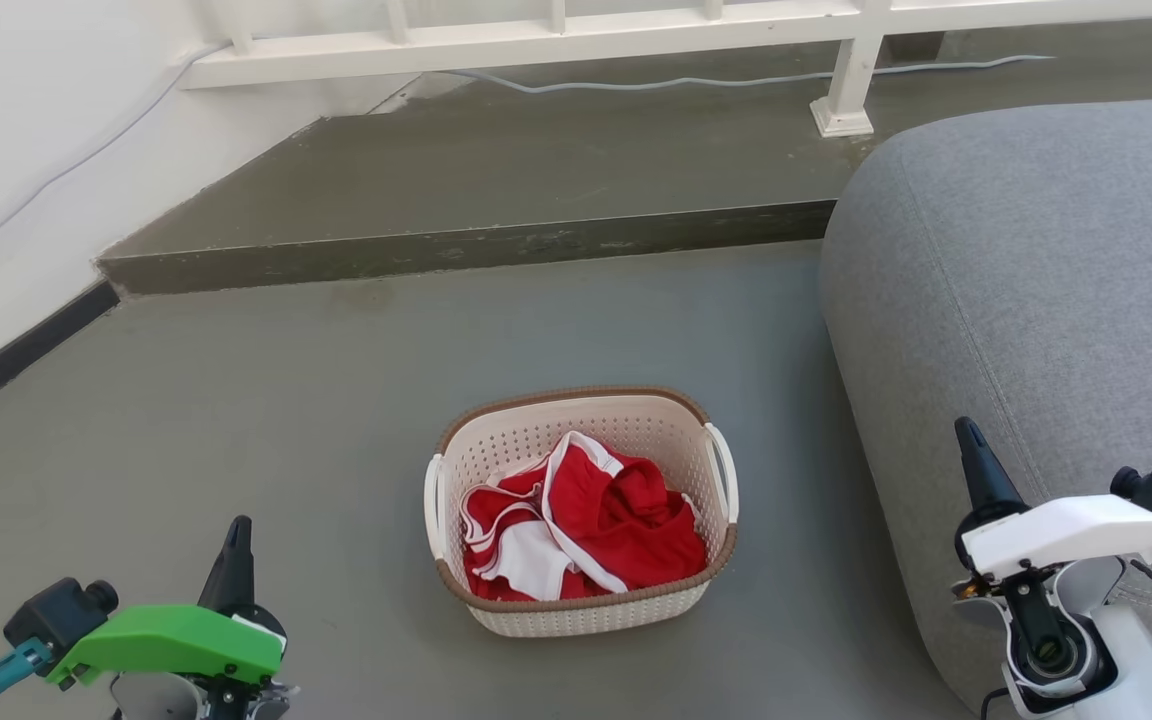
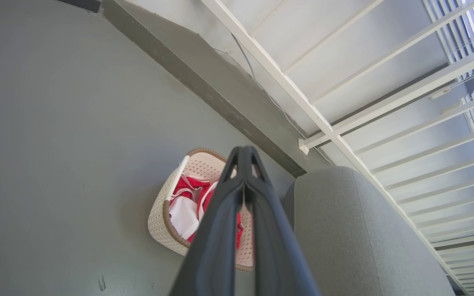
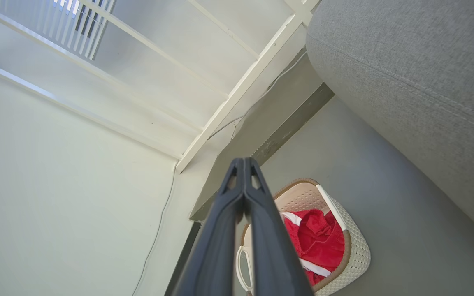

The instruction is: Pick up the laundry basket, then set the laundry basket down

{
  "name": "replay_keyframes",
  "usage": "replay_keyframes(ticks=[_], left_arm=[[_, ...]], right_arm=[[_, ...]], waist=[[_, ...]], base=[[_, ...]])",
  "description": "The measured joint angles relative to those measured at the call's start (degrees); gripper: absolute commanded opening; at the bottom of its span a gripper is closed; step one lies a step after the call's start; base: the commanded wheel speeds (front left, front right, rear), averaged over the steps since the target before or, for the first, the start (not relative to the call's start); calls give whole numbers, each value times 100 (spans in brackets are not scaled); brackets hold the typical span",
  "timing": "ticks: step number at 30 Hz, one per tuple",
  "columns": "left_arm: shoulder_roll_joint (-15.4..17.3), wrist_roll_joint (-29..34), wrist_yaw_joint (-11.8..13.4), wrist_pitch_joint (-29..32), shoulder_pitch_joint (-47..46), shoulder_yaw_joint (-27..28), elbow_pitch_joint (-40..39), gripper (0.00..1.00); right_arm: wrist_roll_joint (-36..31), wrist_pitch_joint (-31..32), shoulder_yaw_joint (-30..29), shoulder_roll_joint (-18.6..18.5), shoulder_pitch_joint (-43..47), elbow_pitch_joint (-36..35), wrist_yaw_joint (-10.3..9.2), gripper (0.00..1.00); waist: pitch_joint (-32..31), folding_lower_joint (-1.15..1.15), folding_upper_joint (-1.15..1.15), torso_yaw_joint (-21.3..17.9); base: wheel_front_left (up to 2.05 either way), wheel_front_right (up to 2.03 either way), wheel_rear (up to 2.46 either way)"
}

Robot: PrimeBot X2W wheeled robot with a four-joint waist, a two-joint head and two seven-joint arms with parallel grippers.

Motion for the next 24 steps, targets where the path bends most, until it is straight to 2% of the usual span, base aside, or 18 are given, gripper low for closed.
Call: replay_keyframes(ticks=[24], left_arm=[[-114, -1706, -305, 442, -39, 435, 78, 0]], right_arm=[[1733, 460, -659, 162, -4, -30, 276, 0]], waist=[[-41, 0, 0, 73]], base=[[0, 0, 0]])
